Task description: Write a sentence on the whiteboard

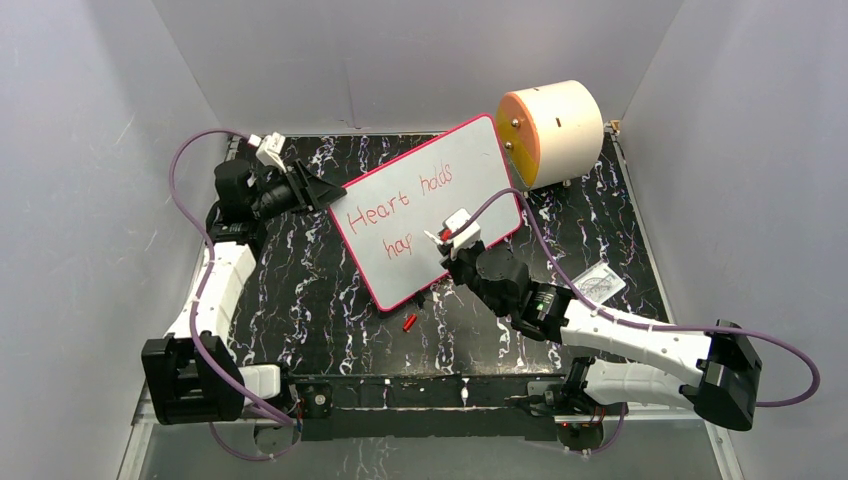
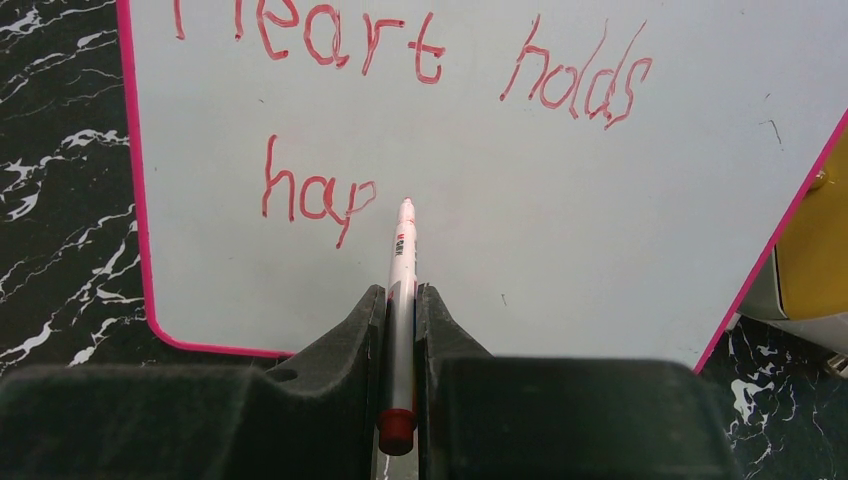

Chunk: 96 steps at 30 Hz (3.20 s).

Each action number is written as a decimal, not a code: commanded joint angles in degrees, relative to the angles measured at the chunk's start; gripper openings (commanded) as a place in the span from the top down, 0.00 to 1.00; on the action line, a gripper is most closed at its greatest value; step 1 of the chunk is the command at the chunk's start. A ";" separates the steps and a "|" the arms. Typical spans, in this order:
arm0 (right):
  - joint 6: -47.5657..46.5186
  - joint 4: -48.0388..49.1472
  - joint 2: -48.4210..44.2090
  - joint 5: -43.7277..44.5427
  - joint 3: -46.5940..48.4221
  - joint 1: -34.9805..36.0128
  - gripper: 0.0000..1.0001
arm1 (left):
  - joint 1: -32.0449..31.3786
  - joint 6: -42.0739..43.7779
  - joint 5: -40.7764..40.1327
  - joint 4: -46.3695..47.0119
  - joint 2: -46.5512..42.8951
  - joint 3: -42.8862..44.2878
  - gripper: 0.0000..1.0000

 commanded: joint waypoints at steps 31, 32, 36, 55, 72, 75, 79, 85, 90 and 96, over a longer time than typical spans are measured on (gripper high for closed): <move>-4.34 10.04 6.96 2.26 0.98 2.52 1.00 | -0.36 12.54 16.15 2.87 4.50 -2.22 1.00; -4.44 10.00 7.47 2.79 1.10 2.58 1.00 | -0.31 13.07 16.24 2.56 4.53 -2.25 1.00; -4.19 10.43 7.88 4.06 0.83 2.58 1.00 | -0.35 15.05 15.73 0.75 4.46 -2.09 1.00; -4.62 14.70 11.19 5.64 0.36 2.58 1.00 | -0.36 15.92 16.04 -0.26 4.45 -2.00 1.00; -5.55 16.16 13.58 6.39 0.43 2.56 1.00 | -0.32 15.83 16.50 -0.27 4.54 -1.94 1.00; -5.47 15.19 13.80 6.42 0.68 2.56 1.00 | -0.32 15.74 16.48 -0.27 4.54 -1.86 1.00; -4.85 13.73 13.85 6.28 0.67 2.59 1.00 | -0.31 15.66 16.37 -0.25 4.62 -1.86 1.00; -2.51 8.72 14.16 5.38 1.30 2.56 1.00 | -0.30 15.65 16.51 -0.26 4.58 -1.88 1.00; -0.46 5.69 13.74 3.46 1.31 2.58 1.00 | -0.33 15.56 16.51 -0.27 4.62 -1.85 1.00; 1.40 2.57 13.43 1.69 1.64 2.58 1.00 | -0.37 15.52 16.44 -0.27 4.67 -1.77 1.00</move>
